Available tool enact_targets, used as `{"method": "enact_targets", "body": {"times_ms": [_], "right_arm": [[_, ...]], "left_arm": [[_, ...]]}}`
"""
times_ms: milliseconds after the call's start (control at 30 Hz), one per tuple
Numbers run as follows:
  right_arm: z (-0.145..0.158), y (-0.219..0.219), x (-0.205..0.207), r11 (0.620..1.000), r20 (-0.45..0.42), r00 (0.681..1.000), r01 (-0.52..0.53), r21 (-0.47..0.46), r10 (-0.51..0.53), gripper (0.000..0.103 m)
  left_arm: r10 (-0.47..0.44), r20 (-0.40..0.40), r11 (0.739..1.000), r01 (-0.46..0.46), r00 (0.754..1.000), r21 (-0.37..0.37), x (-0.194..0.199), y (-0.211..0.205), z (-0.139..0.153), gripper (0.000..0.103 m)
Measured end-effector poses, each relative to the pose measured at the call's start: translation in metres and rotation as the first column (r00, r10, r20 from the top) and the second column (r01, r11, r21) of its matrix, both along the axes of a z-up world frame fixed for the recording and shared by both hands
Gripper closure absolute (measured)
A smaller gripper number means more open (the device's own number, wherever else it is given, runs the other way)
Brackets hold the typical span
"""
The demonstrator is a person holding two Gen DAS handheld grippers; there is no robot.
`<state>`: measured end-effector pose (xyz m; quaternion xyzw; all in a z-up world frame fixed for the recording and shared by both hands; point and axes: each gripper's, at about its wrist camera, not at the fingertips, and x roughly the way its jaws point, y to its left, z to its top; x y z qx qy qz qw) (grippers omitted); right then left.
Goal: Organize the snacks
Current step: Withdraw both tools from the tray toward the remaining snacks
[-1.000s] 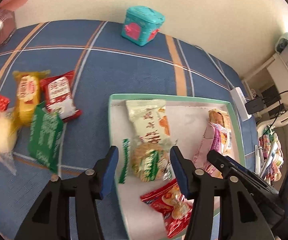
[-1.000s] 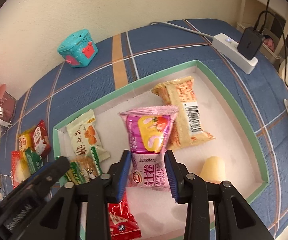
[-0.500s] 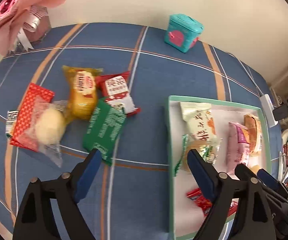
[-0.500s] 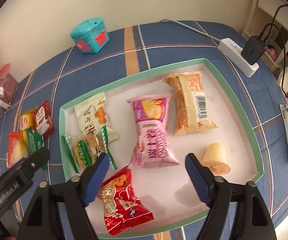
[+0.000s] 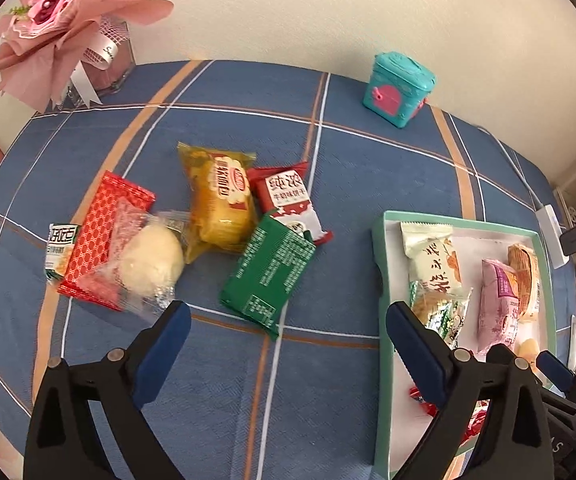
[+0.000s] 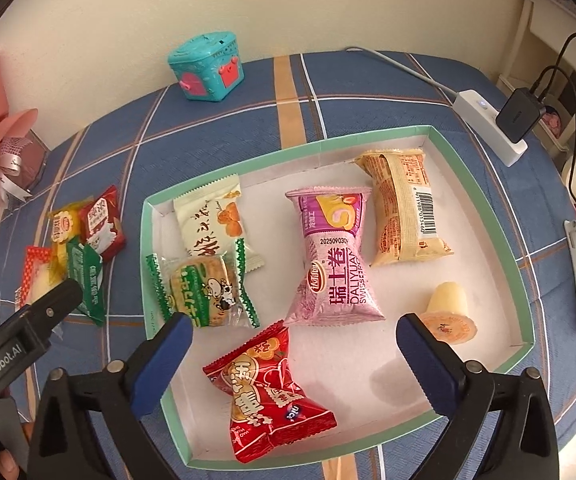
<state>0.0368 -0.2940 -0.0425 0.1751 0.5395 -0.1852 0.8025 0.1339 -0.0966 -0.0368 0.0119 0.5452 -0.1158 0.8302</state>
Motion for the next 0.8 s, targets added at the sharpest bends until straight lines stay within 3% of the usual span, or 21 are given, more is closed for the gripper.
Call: {"method": "enact_targets", "body": {"times_ms": [400, 600, 800], "right_arm": [[0.001, 0.01, 0.004, 1.0, 0.01, 1.0, -0.021, -0.016, 0.021, 0.0], [-0.002, 0.019, 0.006, 0.999, 0.016, 0.999, -0.041, 0.019, 0.041, 0.0], [0.0, 0.03, 0.011, 0.998, 0.044, 0.998, -0.056, 0.032, 0.055, 0.0]], "left_arm": [[0.039, 0.01, 0.999, -0.039, 0.999, -0.024, 0.006, 0.023, 0.001, 0.004], [0.067, -0.017, 0.996, -0.068, 0.998, -0.05, 0.012, 0.039, -0.002, 0.004], [0.107, 0.009, 0.993, -0.106, 0.994, -0.045, 0.02, 0.061, 0.003, 0.004]]}}
